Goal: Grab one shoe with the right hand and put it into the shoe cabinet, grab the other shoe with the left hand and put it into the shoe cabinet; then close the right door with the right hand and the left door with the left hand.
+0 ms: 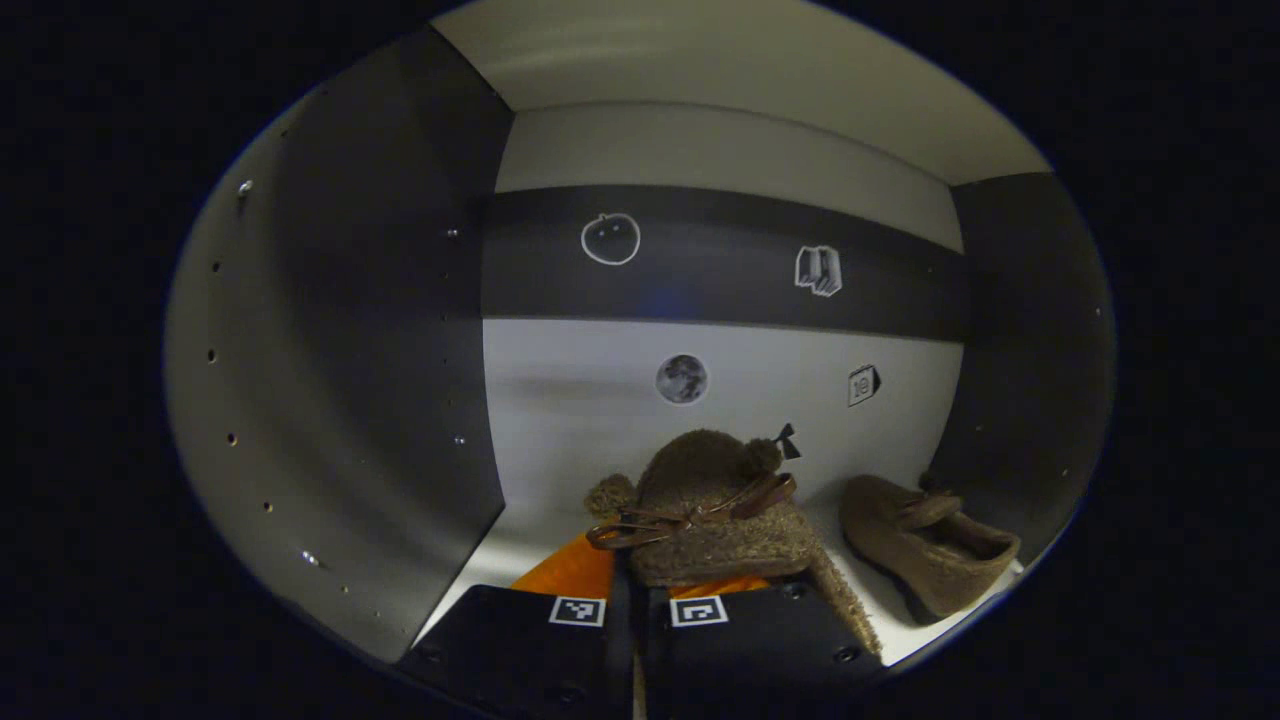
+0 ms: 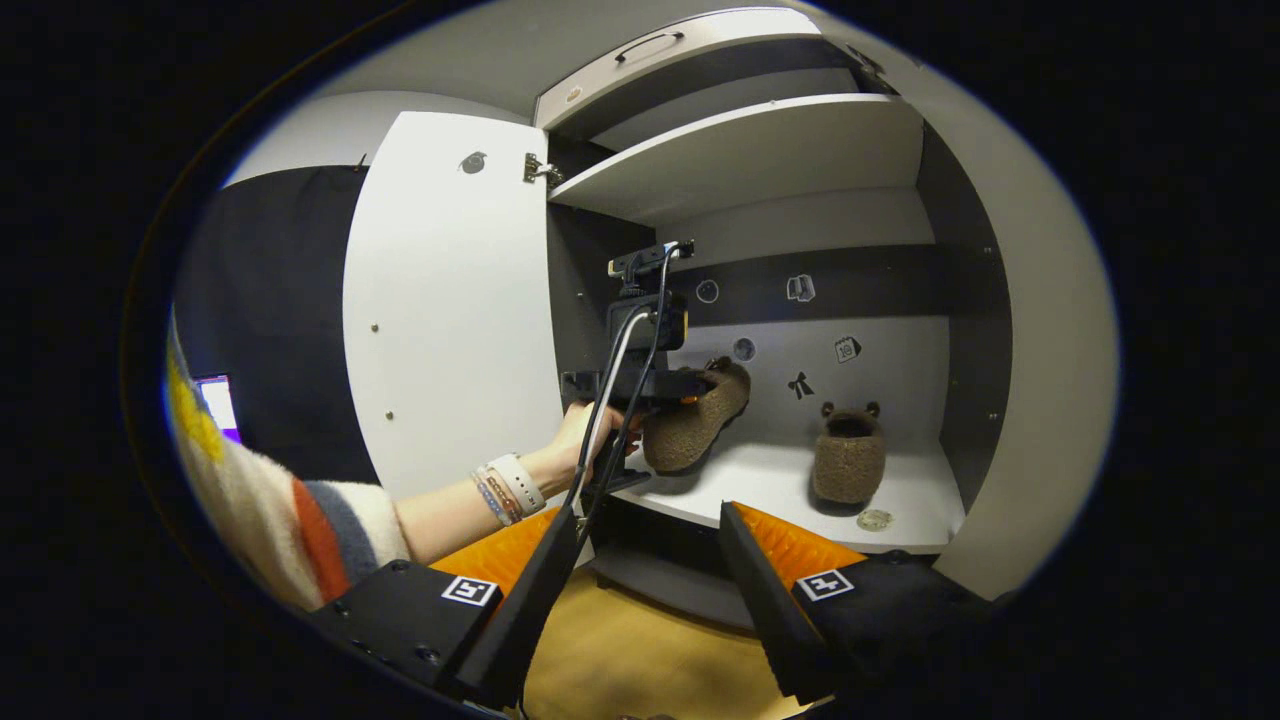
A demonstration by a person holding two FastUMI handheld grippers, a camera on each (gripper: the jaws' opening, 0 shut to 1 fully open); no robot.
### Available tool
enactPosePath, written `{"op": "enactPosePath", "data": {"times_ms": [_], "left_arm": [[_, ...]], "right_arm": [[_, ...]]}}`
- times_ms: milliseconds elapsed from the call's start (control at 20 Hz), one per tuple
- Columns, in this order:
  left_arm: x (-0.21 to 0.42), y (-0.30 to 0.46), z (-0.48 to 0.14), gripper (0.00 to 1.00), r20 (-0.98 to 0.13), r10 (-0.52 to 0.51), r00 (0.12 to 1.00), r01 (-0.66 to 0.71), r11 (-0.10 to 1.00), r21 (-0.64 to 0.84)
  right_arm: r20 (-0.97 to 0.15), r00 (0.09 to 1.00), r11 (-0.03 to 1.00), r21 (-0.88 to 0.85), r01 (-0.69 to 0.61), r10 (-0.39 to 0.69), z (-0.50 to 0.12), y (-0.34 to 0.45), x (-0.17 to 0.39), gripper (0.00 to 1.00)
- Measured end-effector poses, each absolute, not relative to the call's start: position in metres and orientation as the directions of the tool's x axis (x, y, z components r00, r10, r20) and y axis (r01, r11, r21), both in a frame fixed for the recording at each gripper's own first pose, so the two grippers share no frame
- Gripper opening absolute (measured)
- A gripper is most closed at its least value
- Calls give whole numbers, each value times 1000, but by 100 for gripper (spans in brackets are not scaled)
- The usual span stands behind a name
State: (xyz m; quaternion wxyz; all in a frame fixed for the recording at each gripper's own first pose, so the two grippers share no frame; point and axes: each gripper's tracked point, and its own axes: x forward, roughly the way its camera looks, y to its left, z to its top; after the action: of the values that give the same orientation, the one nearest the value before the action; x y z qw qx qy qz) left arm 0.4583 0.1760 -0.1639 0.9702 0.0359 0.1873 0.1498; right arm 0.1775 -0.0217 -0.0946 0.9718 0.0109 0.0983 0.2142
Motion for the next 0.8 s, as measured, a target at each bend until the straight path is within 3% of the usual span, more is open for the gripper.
{"op": "enactPosePath", "data": {"times_ms": [150,350,400,450,500,600,650,750,800], "left_arm": [[464,176,-190,19,-423,294,857,-245,955,168],[464,175,-186,27,-400,289,870,-253,957,141],[457,174,-182,33,-395,289,872,-254,957,138],[453,175,-178,48,-389,293,873,-257,956,143],[447,174,-177,50,-387,292,875,-254,956,147],[435,172,-174,63,-387,284,877,-242,958,156],[428,172,-174,83,-393,287,874,-239,957,167],[413,168,-161,96,-373,278,885,-230,959,168],[404,163,-153,96,-355,267,896,-222,961,162]], "right_arm": [[-195,894,915,72,-397,403,-97,-31,184,93],[-205,887,910,97,-403,415,-97,-30,184,97],[-200,887,909,97,-405,416,-96,-30,184,97],[-198,887,908,95,-407,418,-95,-28,183,97],[-202,884,907,91,-411,421,-97,-26,183,96],[-216,881,907,83,-413,421,-99,-23,179,97],[-219,881,908,82,-412,419,-100,-22,177,97],[-214,888,913,77,-400,407,-95,-22,171,97],[-208,893,917,72,-392,398,-93,-21,168,97]]}}
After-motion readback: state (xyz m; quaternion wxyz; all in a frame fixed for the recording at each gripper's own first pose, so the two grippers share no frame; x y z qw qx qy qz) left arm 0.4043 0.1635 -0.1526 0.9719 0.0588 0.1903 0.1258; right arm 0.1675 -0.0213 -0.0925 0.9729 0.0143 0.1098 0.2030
